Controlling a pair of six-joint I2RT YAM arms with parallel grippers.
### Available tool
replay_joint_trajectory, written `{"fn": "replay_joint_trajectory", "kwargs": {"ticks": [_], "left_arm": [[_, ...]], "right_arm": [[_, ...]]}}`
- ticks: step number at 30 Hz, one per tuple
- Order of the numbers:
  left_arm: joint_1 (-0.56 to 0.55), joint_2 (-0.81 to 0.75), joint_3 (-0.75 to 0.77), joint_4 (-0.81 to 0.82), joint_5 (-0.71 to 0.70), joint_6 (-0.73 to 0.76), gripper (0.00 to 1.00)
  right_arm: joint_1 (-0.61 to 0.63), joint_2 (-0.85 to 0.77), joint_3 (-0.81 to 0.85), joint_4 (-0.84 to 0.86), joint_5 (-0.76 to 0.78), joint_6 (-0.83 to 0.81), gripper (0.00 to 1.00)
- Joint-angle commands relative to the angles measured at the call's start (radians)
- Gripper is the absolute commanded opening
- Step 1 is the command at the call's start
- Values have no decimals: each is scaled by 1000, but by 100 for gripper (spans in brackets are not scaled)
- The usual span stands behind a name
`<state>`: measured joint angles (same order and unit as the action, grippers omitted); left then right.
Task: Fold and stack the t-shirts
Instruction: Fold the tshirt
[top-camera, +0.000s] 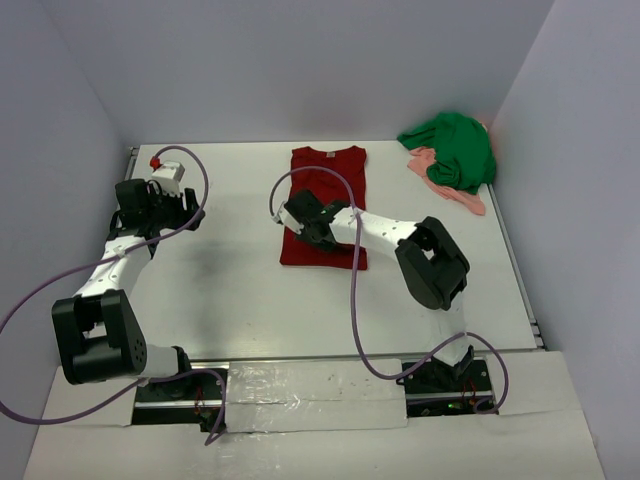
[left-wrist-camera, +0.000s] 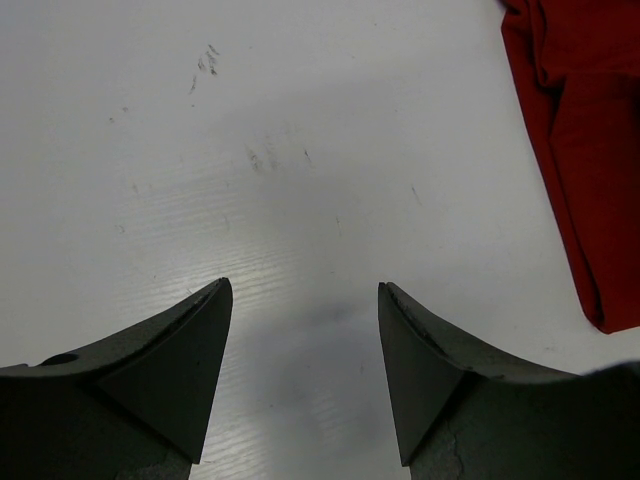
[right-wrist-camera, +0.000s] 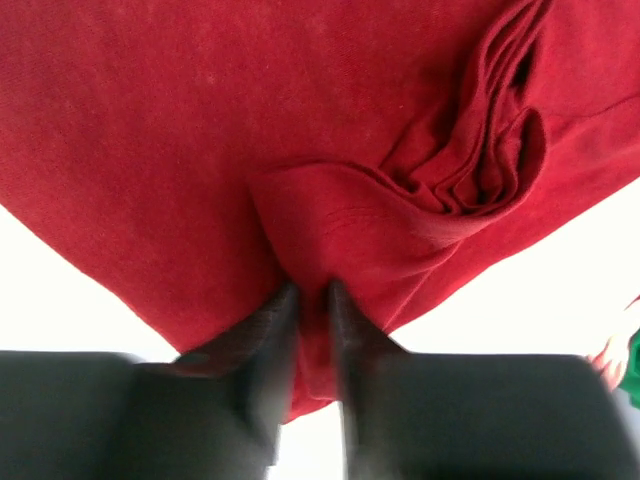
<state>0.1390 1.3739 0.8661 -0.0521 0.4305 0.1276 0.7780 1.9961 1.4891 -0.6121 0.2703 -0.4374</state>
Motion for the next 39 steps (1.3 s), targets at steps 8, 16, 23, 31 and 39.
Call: {"fn": "replay_joint_trajectory", "kwargs": {"ticks": [8,16,23,31,39], "left_arm": [[-3,-24,-6,8,16,15,69],[-9,-13,-6,8,17,18,69],[-16,-4,-10,8,19,23,69],[-26,11,-9,6,19,29,69],[-35,21,-12,5,13,32,69]], "right_arm": [[-32,-2,-61,98,61,3,0],[-85,-33,-76,153,87,12,0],[-137,-42,-87,193,83,26,0],[-207,-63,-128,370,147,42,0],[-279,-63,-194,670,299,19,17]]}}
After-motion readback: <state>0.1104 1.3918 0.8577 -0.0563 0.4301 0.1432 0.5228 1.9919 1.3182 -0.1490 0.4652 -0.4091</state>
